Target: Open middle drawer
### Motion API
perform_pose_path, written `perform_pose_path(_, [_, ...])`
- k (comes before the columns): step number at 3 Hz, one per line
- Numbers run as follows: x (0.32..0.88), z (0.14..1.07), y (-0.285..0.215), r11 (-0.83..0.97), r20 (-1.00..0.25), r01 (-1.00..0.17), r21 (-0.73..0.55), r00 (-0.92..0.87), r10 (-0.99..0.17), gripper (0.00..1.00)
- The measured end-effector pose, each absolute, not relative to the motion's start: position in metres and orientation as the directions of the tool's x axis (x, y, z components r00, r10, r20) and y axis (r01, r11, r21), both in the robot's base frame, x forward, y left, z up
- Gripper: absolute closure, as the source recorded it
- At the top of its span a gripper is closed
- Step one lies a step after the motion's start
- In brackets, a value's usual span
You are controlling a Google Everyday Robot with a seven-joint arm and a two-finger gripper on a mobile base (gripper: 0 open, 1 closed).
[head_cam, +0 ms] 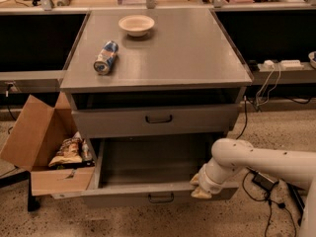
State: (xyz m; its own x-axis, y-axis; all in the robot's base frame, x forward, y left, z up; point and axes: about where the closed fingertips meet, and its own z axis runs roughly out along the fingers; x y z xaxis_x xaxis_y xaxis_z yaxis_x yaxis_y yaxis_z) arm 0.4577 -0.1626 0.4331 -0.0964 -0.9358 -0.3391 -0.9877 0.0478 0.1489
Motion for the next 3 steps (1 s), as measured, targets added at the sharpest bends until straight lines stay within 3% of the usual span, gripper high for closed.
perform_pose_path(1, [0.4586, 0.4359, -0.1623, 0.048, -0.340, -0.988, 0.149, -0.097, -0.936, 0.82])
perform_pose_path(3, [0.4586, 0.4358, -0.1623, 0.048, -0.340, -0.988, 0.149, -0.097, -0.936, 0.28])
